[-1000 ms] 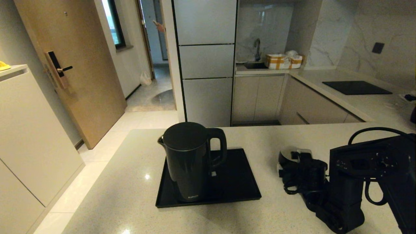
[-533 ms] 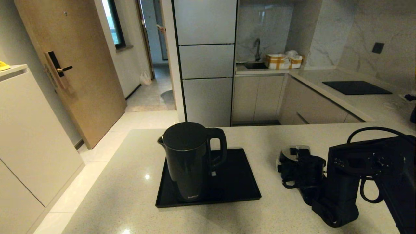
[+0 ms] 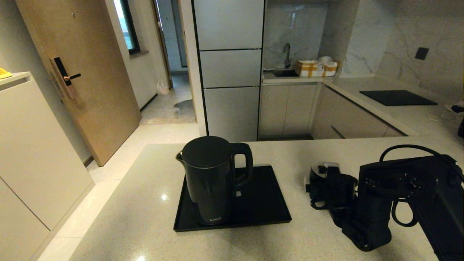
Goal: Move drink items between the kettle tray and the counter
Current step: Return the tea cup to its original position
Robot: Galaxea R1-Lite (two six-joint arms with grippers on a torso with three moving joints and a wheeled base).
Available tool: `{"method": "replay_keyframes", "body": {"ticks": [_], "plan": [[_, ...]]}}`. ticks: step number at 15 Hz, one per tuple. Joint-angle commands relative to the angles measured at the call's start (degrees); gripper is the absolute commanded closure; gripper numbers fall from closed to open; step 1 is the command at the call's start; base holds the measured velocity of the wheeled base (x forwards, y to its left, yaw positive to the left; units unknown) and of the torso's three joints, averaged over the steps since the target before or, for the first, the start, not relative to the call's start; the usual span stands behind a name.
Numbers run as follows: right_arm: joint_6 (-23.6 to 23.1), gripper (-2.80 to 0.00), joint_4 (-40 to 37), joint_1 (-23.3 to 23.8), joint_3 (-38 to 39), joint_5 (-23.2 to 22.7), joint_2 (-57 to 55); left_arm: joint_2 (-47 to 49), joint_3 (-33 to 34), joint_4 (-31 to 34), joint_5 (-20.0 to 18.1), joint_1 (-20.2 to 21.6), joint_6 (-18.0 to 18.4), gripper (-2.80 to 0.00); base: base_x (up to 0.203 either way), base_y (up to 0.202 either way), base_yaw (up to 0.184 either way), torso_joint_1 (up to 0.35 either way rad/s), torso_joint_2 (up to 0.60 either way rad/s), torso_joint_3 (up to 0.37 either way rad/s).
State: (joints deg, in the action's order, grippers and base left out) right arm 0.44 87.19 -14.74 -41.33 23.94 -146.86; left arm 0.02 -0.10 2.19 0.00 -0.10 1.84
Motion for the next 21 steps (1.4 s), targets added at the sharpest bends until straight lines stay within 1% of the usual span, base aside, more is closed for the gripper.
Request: {"method": "replay_keyframes", "body": {"ticks": [1, 21], "plan": [[0.0, -2.8, 0.5, 0.0, -0.4, 0.2, -0.3, 0.0, 0.0, 0.0, 0.0, 0.0, 0.0, 0.0, 0.0, 0.0, 0.0, 0.0, 0.0, 0.0], [-0.1, -2.8, 0.5, 0.0, -0.5, 0.5, -0.3, 0.0, 0.0, 0.0, 0.0, 0.0, 0.0, 0.0, 0.0, 0.0, 0.0, 0.0, 0.0, 0.0]]}}
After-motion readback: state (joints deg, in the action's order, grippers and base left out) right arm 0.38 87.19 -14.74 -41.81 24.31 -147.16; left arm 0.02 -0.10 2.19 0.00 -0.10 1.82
